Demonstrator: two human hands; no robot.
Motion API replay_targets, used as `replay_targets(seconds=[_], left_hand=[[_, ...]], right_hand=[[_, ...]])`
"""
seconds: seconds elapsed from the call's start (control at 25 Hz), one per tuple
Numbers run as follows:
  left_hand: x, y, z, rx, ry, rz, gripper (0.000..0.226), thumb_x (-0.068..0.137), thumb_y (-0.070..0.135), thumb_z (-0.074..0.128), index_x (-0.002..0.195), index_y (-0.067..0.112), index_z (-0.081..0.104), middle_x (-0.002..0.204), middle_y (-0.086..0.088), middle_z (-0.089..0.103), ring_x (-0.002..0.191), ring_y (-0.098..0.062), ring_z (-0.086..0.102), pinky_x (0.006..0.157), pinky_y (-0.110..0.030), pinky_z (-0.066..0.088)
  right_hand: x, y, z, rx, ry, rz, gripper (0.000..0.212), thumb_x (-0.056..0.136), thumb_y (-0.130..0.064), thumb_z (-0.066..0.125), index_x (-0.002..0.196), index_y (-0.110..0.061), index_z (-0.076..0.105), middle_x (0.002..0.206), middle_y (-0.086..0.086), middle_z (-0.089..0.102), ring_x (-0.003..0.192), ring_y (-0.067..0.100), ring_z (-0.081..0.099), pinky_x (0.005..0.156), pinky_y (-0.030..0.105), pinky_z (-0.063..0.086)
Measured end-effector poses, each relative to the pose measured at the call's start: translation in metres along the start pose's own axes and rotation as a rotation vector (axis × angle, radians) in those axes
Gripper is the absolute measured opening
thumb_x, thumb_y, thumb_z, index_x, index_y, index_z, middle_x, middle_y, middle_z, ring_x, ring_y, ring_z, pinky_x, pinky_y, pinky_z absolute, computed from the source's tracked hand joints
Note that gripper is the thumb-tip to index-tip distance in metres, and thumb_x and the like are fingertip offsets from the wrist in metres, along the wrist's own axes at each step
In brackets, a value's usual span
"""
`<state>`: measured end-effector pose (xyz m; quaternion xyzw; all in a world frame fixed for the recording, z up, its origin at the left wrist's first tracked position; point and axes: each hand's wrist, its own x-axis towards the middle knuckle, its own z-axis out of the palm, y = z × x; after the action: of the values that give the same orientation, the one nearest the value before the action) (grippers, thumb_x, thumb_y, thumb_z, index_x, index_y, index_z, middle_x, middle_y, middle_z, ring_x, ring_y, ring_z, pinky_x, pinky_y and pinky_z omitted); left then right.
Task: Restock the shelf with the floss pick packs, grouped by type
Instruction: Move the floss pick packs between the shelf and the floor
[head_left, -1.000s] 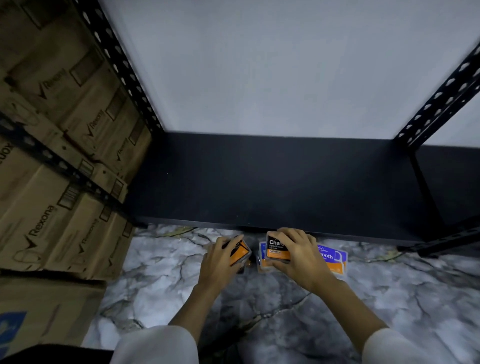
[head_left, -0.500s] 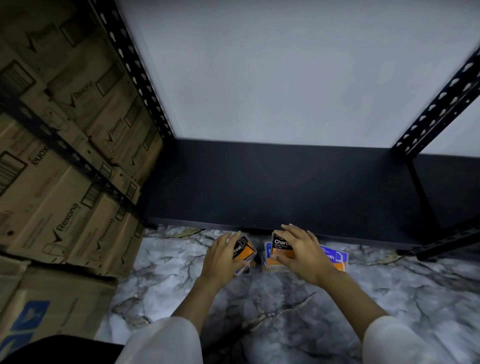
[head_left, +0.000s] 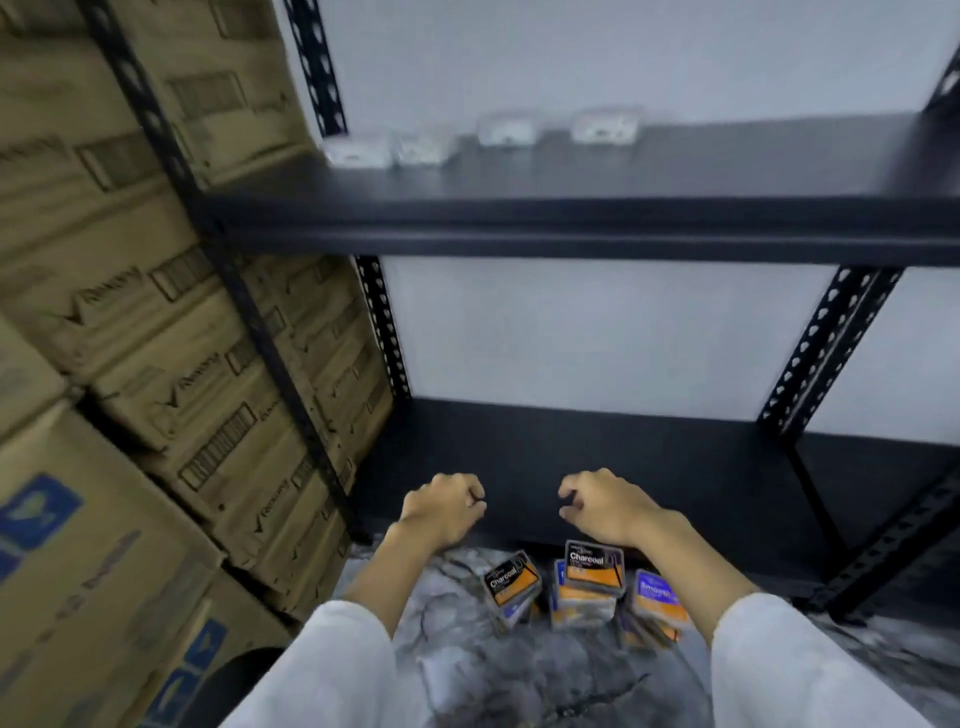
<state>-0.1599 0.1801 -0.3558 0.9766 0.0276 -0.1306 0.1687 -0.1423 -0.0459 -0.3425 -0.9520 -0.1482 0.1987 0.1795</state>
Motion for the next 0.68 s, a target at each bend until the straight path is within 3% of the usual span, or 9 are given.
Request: replay_targets(seconds=[0.16, 0.32, 0.44, 0.68], left_hand=[[-0.026, 0.02, -0.096, 0.031, 0.061, 0.048, 0.026, 0.093, 0.043, 0.051, 0.112, 0.031, 0.062, 0.119, 0.006, 0.063, 0.111, -0.021, 0.058, 0.093, -0.036, 0.045], [-0.04, 0.046, -0.193, 0.055, 0.204, 0.1, 0.027, 0.094, 0.043, 0.048, 0.114, 0.031, 0.061, 0.12, 0.004, 0.062, 0.109, -0.02, 0.058, 0.092, -0.036, 0.045], [-0.04, 0.065, -0.257, 0.06, 0.33, 0.121, 0.027, 0.094, 0.045, 0.049, 0.113, 0.031, 0.063, 0.118, 0.004, 0.062, 0.109, -0.02, 0.057, 0.089, -0.036, 0.045], [-0.007, 0.076, -0.343, 0.013, 0.513, 0.15, 0.024, 0.093, 0.046, 0.047, 0.103, 0.032, 0.063, 0.111, 0.006, 0.063, 0.106, -0.02, 0.058, 0.087, -0.038, 0.044]], right_hand=[[-0.019, -0.054, -0.076, -0.08, 0.115, -0.087, 0.025, 0.093, -0.037, 0.052, 0.111, -0.022, 0.06, 0.119, 0.004, 0.058, 0.102, 0.023, 0.059, 0.089, 0.039, 0.049], [-0.034, -0.105, -0.163, -0.122, 0.276, -0.175, 0.031, 0.094, -0.039, 0.049, 0.119, -0.023, 0.057, 0.122, 0.002, 0.056, 0.104, 0.023, 0.058, 0.087, 0.036, 0.047], [-0.036, -0.131, -0.221, -0.116, 0.37, -0.235, 0.027, 0.093, -0.038, 0.051, 0.113, -0.021, 0.059, 0.114, 0.001, 0.06, 0.097, 0.023, 0.06, 0.085, 0.038, 0.05], [-0.002, -0.155, -0.298, -0.076, 0.494, -0.315, 0.025, 0.094, -0.036, 0.051, 0.112, -0.021, 0.06, 0.114, 0.001, 0.063, 0.101, 0.021, 0.06, 0.087, 0.038, 0.05]])
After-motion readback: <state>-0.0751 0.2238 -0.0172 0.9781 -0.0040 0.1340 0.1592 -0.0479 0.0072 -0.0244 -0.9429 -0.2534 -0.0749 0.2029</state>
